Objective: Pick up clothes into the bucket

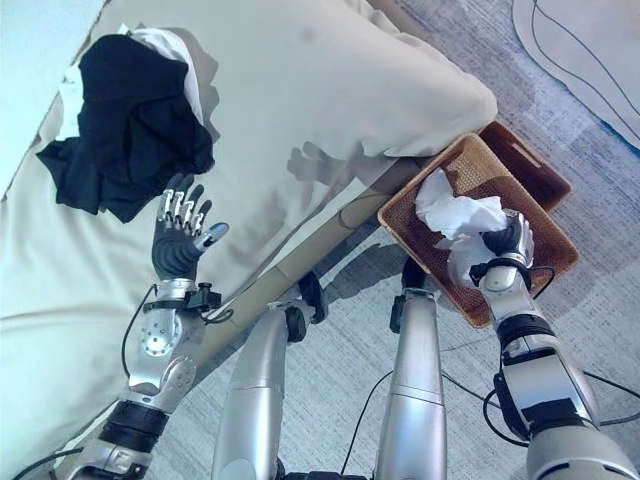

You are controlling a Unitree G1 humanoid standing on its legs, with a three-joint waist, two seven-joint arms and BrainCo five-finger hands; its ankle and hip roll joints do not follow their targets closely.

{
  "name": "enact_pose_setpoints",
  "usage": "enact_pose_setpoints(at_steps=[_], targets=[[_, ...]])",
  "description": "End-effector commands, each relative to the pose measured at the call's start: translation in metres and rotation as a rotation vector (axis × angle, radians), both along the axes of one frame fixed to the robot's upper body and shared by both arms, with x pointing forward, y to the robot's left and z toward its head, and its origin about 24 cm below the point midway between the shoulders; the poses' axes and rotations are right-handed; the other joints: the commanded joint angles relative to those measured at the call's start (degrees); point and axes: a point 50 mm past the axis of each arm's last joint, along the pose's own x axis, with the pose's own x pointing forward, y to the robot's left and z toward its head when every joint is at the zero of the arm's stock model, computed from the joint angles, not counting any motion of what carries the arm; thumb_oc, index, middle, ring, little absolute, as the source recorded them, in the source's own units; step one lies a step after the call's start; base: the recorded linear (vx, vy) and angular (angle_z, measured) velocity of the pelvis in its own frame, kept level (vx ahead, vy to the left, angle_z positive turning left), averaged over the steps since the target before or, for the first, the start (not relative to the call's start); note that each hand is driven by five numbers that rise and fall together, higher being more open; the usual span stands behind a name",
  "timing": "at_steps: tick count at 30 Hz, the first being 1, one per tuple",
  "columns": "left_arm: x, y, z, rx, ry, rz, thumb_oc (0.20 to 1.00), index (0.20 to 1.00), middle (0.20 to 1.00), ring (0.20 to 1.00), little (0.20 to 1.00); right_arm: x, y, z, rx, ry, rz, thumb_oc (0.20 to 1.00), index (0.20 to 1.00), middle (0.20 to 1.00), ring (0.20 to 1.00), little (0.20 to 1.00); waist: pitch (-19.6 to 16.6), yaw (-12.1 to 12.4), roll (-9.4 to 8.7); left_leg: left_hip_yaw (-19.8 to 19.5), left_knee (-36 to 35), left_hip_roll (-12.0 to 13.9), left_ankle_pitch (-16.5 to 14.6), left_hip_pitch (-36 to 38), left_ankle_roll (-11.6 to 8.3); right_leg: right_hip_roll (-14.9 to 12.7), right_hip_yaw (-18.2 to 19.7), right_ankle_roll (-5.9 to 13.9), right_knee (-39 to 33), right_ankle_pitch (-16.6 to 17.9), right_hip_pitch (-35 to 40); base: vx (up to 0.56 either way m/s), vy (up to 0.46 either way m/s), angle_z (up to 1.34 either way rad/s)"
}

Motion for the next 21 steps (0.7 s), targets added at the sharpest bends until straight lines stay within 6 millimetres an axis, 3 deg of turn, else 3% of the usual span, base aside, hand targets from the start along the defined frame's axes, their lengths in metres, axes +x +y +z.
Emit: enact_pose_setpoints(at_steps=[1,3,4,5,6,14,15,21], targets=[[-0.0108,0.0026,0.0061,-0.021,-0.058,0.006,1.000,1.000,1.000,1.000,1.000,-0.0107,-0.0244,0.0065,0.002,-0.033,-0.103,0.200,0.200,0.200,0.200,0.200,-4.65,-1.29,0.97,-1.75,5.21,-0.47,-6.79,-0.34,1.57,-1.15,3.94,3.87,-4.75,2.61,2.37,0.00,0.000,0.00],[-0.0107,0.0026,0.0069,-0.025,-0.060,0.010,1.000,1.000,1.000,1.000,1.000,-0.0100,-0.0250,0.0093,-0.016,-0.033,-0.104,0.200,0.200,0.200,0.200,0.200,-4.66,-1.38,0.81,-1.72,5.10,-0.49,-6.70,-0.32,1.55,-1.19,3.77,3.83,-4.85,2.67,2.43,0.00,0.000,0.00],[-0.0106,0.0027,0.0073,-0.025,-0.061,0.013,1.000,1.000,1.000,1.000,1.000,-0.0104,-0.0254,0.0084,-0.025,-0.023,-0.104,0.285,0.285,0.285,0.285,0.285,-4.68,-1.39,0.75,-1.70,4.96,-0.47,-6.66,-0.21,1.56,-1.18,3.74,3.82,-5.03,2.78,2.53,0.00,0.000,0.00],[-0.0107,0.0029,0.0072,-0.026,-0.060,0.013,1.000,1.000,1.000,1.000,1.000,-0.0107,-0.0270,0.0085,-0.041,-0.007,-0.108,0.583,0.583,0.583,0.583,0.583,-4.71,-1.40,0.66,-1.64,4.70,-0.42,-6.56,-0.04,1.53,-1.24,3.65,3.83,-5.42,2.94,2.73,0.00,0.000,0.00],[-0.0109,0.0027,0.0070,-0.028,-0.060,0.013,1.000,1.000,1.000,1.000,1.000,-0.0102,-0.0269,0.0095,-0.057,-0.002,-0.109,1.000,1.000,1.000,1.000,1.000,-4.72,-1.43,0.59,-1.62,4.45,-0.41,-6.51,0.10,1.51,-1.26,3.56,3.86,-5.62,3.00,2.83,0.00,0.000,0.00],[-0.0103,0.0040,0.0084,-0.040,-0.066,0.031,1.000,1.000,1.000,1.000,1.000,-0.0104,-0.0261,0.0041,-0.030,0.013,-0.163,1.000,1.000,1.000,1.000,1.000,-5.63,-1.49,0.09,-1.51,0.82,-0.48,-5.26,2.32,1.28,-1.63,2.81,4.16,-8.85,4.28,4.84,-0.01,0.001,0.00],[-0.0093,0.0048,0.0089,-0.043,-0.066,0.035,1.000,1.000,1.000,1.000,1.000,-0.0084,-0.0239,0.0058,0.004,-0.007,-0.166,1.000,1.000,1.000,1.000,1.000,-5.71,-1.74,-0.17,-0.87,-1.66,-0.68,-2.57,2.70,1.66,-2.02,2.47,4.10,-11.84,7.10,5.54,-0.11,0.014,0.02],[-0.0074,0.0042,0.0079,-0.049,-0.062,0.027,1.000,1.000,1.000,1.000,1.000,-0.0061,-0.0183,0.0010,0.035,0.014,-0.126,1.000,1.000,1.000,1.000,1.000,-5.62,-1.70,-0.53,-1.01,-8.94,-0.95,0.47,7.77,0.84,-2.73,0.65,4.94,-17.86,9.57,10.59,-0.02,-0.002,0.01]])
